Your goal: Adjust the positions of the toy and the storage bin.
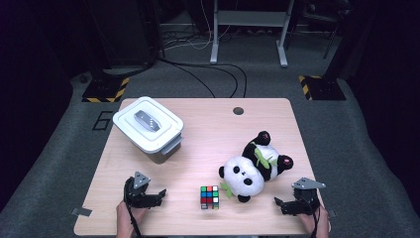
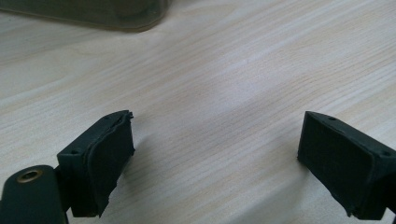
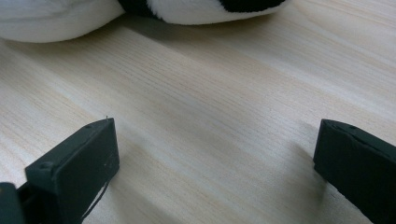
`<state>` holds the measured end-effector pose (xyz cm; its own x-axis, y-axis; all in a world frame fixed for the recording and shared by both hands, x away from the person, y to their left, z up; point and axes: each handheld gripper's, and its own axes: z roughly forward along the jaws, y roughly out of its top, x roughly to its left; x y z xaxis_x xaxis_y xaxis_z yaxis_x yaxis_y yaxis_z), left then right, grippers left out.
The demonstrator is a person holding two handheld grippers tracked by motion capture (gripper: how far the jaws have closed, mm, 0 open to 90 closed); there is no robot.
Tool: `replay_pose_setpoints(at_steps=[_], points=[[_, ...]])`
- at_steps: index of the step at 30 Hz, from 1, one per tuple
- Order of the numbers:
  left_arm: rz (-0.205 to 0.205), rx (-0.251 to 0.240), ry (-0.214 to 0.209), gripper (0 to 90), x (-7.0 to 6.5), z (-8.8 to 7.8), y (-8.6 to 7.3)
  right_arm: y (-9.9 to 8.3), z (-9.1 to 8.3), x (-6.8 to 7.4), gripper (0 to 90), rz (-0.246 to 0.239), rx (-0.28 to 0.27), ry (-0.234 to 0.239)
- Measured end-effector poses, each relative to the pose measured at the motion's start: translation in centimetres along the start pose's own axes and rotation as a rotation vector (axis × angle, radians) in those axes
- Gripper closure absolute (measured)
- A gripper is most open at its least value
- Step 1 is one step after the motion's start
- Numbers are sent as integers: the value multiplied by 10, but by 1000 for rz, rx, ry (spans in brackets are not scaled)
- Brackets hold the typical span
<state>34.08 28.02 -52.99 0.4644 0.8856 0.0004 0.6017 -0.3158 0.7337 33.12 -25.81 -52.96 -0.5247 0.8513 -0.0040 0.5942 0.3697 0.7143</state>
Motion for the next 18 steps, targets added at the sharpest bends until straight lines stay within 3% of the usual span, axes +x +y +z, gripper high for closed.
replay_pose_setpoints(at_steps=[18], points=[[-4,2,-1,97,-1,0,0,0,0,0,0,-1,1,1]])
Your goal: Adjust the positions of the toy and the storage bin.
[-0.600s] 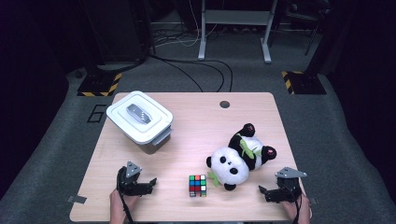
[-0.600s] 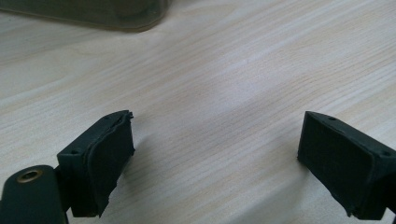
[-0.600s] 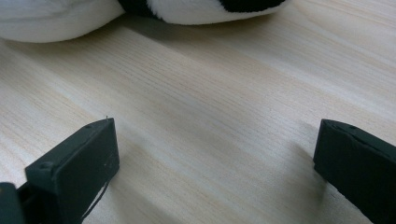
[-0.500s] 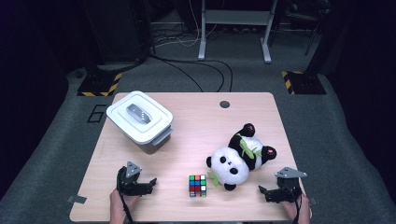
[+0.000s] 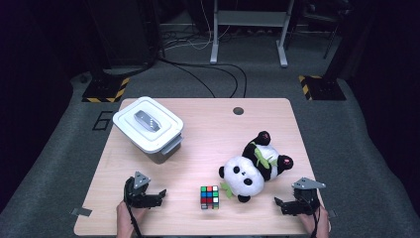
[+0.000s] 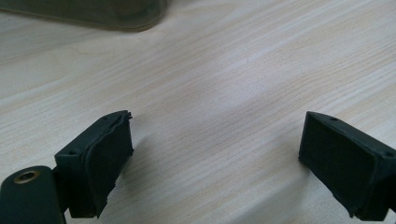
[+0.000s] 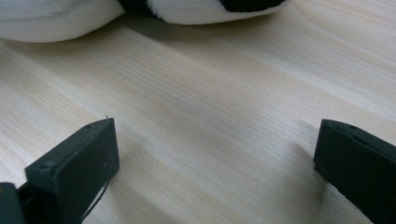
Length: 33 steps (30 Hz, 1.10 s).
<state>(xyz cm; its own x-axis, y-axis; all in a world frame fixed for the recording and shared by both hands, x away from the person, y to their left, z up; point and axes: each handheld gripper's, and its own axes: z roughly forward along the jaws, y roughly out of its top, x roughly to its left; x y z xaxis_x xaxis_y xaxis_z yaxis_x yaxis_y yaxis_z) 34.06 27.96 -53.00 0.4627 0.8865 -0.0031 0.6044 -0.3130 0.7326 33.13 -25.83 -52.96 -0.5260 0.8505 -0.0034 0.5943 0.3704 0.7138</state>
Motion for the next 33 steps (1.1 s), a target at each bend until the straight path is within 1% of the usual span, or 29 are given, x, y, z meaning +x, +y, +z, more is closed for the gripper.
replay_pose_setpoints(at_steps=[3,5,13,14,16,18,21,24,25,26,27,30,33], points=[[0,4,-2,96,0,0,0,0,0,0,0,0,1,3],[11,1,-5,87,0,1,0,0,0,0,0,1,1,2],[20,14,-16,39,-1,2,1,0,0,0,0,5,0,-2],[27,22,-26,13,-1,2,2,0,0,0,0,5,0,-2],[30,17,-50,8,-2,2,3,0,0,0,0,6,1,-2],[35,-7,-69,0,-3,-2,6,0,0,0,0,7,1,-2],[30,-56,-117,0,-7,-9,11,0,0,0,0,6,1,-2],[52,-86,-157,0,-12,-14,18,0,0,0,0,7,2,-1],[55,-87,-161,0,-14,-15,21,0,0,0,0,6,1,-3],[67,-90,-163,0,-16,-15,23,0,0,0,0,7,1,-4],[75,-87,-174,0,-19,-16,24,0,0,0,0,8,0,-3],[100,-103,-201,0,-26,-17,29,0,0,0,0,8,1,-2],[118,-108,-224,0,-34,-18,31,0,0,0,0,8,1,-3]])
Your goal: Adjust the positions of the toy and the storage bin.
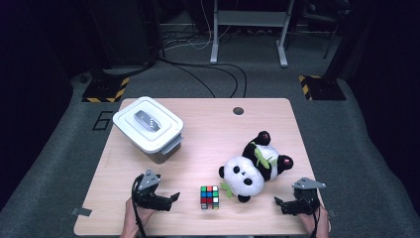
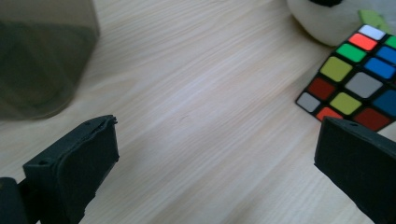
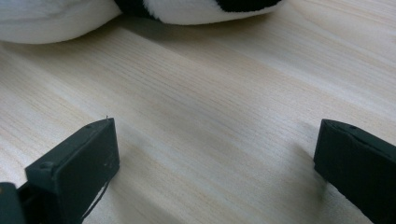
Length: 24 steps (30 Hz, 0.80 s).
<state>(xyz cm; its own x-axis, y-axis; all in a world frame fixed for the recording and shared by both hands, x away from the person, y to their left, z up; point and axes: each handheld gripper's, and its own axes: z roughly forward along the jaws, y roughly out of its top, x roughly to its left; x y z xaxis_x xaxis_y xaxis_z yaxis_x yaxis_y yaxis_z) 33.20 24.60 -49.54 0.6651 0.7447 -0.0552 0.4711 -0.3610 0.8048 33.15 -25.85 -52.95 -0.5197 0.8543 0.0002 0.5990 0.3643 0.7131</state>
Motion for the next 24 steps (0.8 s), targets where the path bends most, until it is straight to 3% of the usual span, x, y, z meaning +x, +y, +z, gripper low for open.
replay_pose_setpoints(at_steps=[4,11,20,24], points=[[49,7,-22,0,-8,4,5,0,0,0,0,0,-1,-1],[70,-8,-88,0,-20,10,11,0,0,0,0,1,0,-3],[129,24,-158,0,-37,25,18,0,0,0,0,4,0,-2],[143,16,-200,0,-45,28,22,0,0,0,0,2,0,-2]])
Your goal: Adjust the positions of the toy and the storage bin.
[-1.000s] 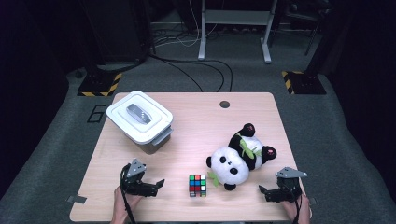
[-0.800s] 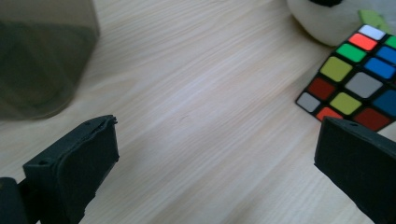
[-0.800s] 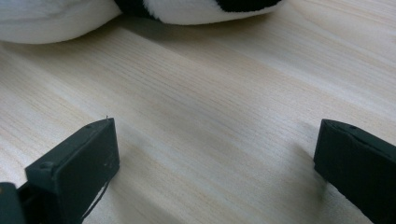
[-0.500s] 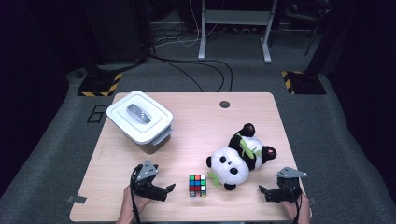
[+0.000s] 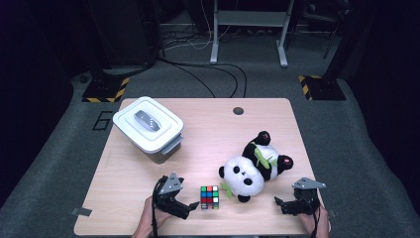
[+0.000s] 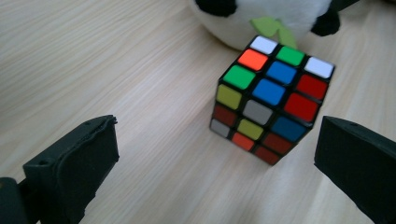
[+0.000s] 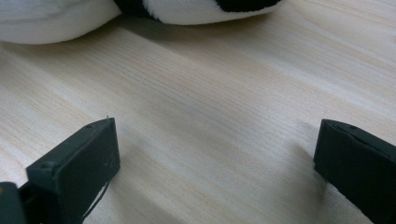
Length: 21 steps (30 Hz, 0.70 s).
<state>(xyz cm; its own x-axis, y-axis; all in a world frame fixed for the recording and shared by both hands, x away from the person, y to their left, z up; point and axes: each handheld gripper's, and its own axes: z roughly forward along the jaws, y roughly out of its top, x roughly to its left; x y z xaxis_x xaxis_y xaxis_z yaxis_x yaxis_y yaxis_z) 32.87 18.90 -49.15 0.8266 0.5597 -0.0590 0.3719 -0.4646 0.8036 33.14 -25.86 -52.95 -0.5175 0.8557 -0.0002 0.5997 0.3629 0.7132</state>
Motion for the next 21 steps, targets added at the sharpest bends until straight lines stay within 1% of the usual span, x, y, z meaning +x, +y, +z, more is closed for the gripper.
replay_pose_setpoints(at_steps=[2,3,9,11,15,17,21], points=[[4,-6,-23,0,-1,4,2,0,0,0,0,-1,0,1],[10,1,-33,0,-2,6,3,0,0,0,0,0,0,1],[45,29,-58,0,-8,20,10,0,0,0,0,-2,0,1],[53,32,-72,0,-9,22,13,0,0,0,0,-2,0,1],[72,22,-77,0,-11,27,17,0,0,0,0,-2,0,1],[68,27,-99,0,-11,32,19,0,0,0,0,-1,-1,1],[81,52,-123,14,-13,40,19,0,0,0,0,-2,-1,3]])
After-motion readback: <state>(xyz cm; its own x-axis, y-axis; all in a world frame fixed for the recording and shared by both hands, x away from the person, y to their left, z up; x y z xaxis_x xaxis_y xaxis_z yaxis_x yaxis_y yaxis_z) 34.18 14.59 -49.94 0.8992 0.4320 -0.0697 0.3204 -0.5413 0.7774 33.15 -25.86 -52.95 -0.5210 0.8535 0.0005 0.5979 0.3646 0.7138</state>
